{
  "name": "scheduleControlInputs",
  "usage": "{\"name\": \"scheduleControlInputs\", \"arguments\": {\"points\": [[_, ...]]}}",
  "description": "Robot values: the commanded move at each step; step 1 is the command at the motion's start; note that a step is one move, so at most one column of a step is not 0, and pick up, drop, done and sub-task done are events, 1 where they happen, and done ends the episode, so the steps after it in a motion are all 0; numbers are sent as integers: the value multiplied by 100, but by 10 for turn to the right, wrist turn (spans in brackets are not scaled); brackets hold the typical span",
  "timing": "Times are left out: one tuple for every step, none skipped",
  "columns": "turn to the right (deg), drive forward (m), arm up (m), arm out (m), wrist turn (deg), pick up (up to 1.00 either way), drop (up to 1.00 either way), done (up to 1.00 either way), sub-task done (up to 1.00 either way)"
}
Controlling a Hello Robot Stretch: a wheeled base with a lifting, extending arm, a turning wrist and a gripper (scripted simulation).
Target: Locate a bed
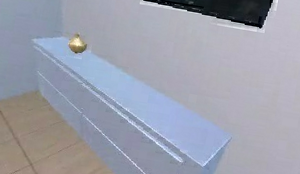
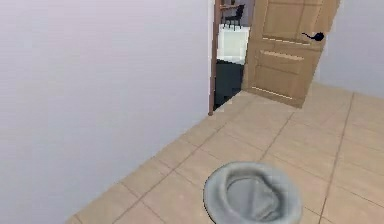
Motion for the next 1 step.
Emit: {"name": "scheduleControlInputs", "arguments": {"points": [[90, 0, 0, 0, 0, 0, 0, 0, 0]]}}
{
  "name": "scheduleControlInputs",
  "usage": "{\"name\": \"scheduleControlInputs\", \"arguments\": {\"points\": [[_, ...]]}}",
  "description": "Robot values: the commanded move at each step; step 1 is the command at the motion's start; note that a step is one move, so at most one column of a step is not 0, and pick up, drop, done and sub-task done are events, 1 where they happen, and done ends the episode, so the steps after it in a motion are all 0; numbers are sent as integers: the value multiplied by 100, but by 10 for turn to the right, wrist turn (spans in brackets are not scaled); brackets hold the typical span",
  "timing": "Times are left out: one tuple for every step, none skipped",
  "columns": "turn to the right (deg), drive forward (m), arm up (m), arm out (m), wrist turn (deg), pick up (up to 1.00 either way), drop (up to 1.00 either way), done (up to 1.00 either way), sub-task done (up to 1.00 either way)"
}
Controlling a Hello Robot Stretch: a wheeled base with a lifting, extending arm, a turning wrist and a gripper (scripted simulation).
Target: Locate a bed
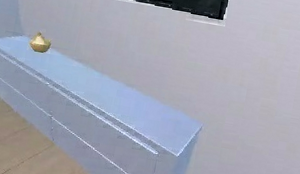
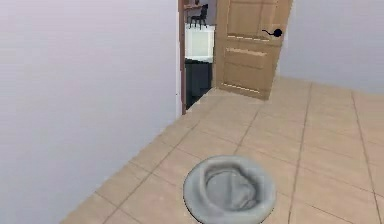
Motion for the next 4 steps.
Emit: {"name": "scheduleControlInputs", "arguments": {"points": [[0, 15, 0, 0, 0, 0, 0, 0, 0], [-450, 0, 0, 0, 0, 0, 0, 0, 0], [-450, 0, 0, 0, 0, 0, 0, 0, 0], [0, 0, 0, 0, 0, 0, 0, 100, 0]]}}
